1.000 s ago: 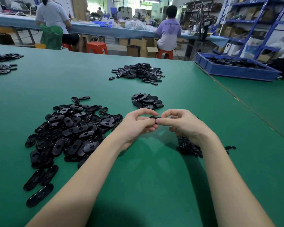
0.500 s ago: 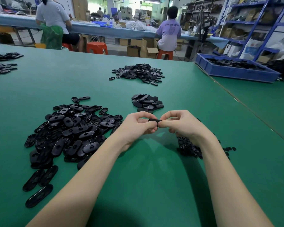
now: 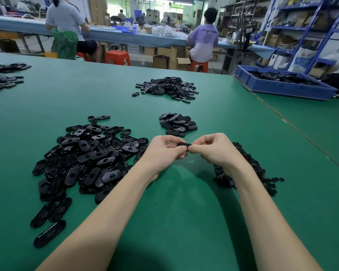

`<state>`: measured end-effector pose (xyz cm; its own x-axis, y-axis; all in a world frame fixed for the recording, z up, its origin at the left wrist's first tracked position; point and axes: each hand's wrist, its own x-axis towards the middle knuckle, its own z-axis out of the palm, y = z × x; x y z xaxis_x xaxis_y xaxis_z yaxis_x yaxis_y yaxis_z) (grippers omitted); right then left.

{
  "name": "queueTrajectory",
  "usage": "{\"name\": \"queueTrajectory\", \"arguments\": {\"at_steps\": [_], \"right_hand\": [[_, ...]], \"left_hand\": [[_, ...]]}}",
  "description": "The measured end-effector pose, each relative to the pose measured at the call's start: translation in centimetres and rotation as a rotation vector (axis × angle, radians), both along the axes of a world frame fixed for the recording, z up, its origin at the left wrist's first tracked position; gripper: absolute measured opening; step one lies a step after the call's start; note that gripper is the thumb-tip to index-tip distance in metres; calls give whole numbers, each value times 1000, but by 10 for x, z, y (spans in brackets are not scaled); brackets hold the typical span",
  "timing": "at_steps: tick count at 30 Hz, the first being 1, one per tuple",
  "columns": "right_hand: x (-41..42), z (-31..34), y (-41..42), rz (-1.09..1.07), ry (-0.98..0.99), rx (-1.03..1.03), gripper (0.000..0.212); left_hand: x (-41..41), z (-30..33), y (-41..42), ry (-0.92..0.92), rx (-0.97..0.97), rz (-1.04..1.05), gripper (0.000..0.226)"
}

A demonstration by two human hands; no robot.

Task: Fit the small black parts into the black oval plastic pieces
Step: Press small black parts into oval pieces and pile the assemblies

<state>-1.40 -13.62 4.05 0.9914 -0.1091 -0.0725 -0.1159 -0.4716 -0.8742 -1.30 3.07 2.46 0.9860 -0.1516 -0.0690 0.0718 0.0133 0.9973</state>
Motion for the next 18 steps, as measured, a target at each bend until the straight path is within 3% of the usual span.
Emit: {"name": "queueTrajectory", "arguments": {"at_steps": [6,11,15,18], "right_hand": [[0,-2,2,1,-34,-2,13],[-4,0,-7,34,57,188,9],[-5,0,-11,61,118,237,20],[-5,1,-8,86,125,255,26]], "left_hand": [[-1,0,-1,-37,71,13,11],[-1,6,13,-276,389,-57,22],[4,8,20,-366,486,-98,19],[18,8,20,-440,543,19,16]]}}
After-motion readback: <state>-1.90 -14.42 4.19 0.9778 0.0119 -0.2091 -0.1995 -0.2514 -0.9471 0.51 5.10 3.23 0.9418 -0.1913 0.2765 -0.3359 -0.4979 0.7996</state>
